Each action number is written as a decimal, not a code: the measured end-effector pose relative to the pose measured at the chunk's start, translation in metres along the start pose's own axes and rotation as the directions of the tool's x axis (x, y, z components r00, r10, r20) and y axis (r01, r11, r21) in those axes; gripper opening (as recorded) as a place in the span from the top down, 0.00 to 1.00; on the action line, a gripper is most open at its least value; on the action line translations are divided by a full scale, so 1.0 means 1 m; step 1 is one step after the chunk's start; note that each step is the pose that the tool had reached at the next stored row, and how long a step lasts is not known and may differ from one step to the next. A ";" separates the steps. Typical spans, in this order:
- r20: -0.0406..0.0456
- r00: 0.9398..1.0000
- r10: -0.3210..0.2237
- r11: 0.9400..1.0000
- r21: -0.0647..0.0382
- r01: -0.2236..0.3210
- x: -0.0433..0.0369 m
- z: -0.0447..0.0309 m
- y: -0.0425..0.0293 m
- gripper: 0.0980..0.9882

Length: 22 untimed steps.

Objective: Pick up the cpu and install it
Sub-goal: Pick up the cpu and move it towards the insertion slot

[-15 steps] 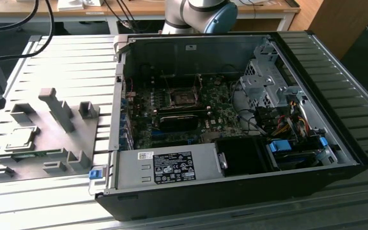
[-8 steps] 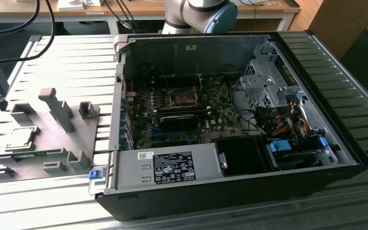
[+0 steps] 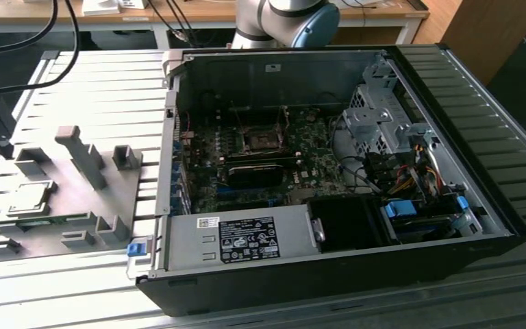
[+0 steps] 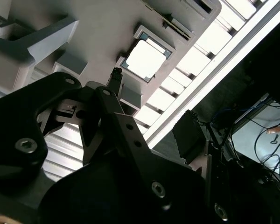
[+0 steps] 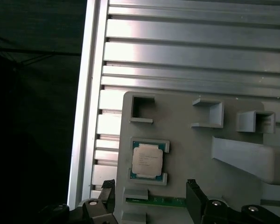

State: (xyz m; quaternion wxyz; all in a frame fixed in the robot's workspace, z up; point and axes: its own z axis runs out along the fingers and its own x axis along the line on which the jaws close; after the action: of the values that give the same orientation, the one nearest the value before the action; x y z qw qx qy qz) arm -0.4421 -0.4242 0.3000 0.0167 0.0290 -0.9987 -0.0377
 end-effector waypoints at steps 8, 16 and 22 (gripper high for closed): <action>0.000 1.000 0.000 1.000 0.000 0.000 -0.0001 0.0017 -0.0001 0.30; 0.000 1.000 0.000 1.000 0.000 0.000 -0.0001 0.0046 -0.0003 0.30; 0.000 1.000 0.000 1.000 0.000 0.000 -0.0002 0.0067 -0.0005 0.30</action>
State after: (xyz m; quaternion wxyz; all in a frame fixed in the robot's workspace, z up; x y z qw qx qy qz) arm -0.4421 -0.4242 0.2932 0.0167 0.0291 -0.9987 -0.0376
